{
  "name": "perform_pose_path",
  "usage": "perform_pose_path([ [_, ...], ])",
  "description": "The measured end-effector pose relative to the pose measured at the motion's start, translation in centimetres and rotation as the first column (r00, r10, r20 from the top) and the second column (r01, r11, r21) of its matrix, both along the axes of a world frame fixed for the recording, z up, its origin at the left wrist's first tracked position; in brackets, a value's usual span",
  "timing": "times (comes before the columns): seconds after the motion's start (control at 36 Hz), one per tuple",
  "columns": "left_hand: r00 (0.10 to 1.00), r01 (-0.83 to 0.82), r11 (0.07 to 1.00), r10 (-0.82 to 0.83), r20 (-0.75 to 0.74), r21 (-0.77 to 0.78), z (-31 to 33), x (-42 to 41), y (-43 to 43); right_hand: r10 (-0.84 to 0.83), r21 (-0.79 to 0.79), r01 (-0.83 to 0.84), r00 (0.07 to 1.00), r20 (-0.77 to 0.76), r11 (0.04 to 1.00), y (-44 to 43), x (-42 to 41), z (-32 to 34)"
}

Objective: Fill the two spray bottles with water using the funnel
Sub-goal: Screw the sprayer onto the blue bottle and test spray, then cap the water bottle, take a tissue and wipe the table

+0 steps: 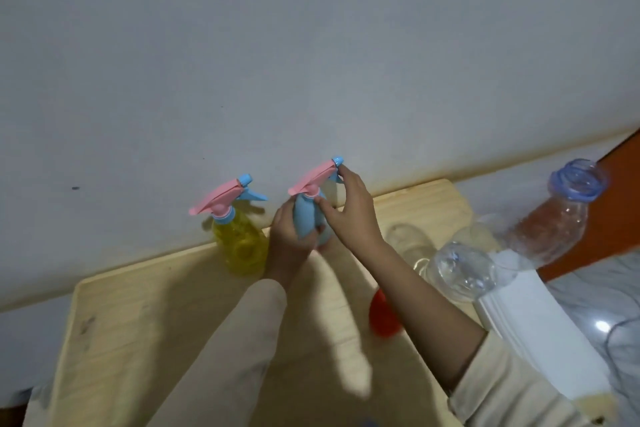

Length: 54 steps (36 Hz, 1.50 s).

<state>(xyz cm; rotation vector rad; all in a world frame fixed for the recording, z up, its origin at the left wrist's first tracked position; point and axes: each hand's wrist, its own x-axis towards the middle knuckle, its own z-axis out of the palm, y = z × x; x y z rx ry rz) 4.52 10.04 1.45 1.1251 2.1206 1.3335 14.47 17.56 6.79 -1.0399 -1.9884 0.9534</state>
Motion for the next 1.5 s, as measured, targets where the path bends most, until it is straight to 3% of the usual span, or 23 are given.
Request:
perform_pose_path([
  [0.33,0.969,0.228,0.965,-0.238,-0.065,-0.133,5.7,2.8,-4.0,-0.238,0.086,0.226,0.957,0.168,0.97,-8.5,8.4,2.4],
  [0.47,0.873,0.487,0.873,-0.485,-0.055,0.031,11.7,6.9,-3.2,-0.326,0.032,0.329,0.908,0.265,0.944,-15.3,13.2,0.6],
  [0.58,0.779,0.625,0.776,-0.611,-0.143,0.088,15.7,11.4,-2.4,-0.314,-0.026,0.347,0.877,0.365,0.938,-20.9,15.3,-3.3],
  [0.67,0.736,0.675,0.734,-0.664,-0.133,0.071,16.5,14.4,-1.6,-0.211,-0.106,0.295,0.852,0.479,0.95,-24.2,15.8,-6.4],
  [0.81,0.75,0.661,0.749,-0.657,-0.075,0.05,15.4,17.3,-0.4,-0.121,-0.099,0.207,0.829,0.547,0.973,-27.8,14.9,-9.4],
  [0.97,0.786,0.616,0.779,-0.617,-0.025,0.117,14.9,19.0,0.2,-0.325,0.122,0.303,0.841,0.432,0.945,-28.8,14.7,-11.2],
  [1.14,0.808,0.585,0.796,-0.587,-0.038,0.156,14.7,19.1,0.7,-0.396,0.059,0.401,0.851,0.346,0.914,-27.0,16.3,-8.9],
  [1.36,0.788,0.615,0.779,-0.613,-0.055,0.122,15.1,18.7,0.8,-0.621,0.147,0.605,0.775,0.112,0.782,-18.7,20.4,2.3],
  [1.5,0.769,0.638,0.765,-0.638,-0.024,0.092,15.1,18.3,1.0,-0.629,0.15,0.627,0.777,-0.04,0.765,-13.2,21.3,10.2],
])
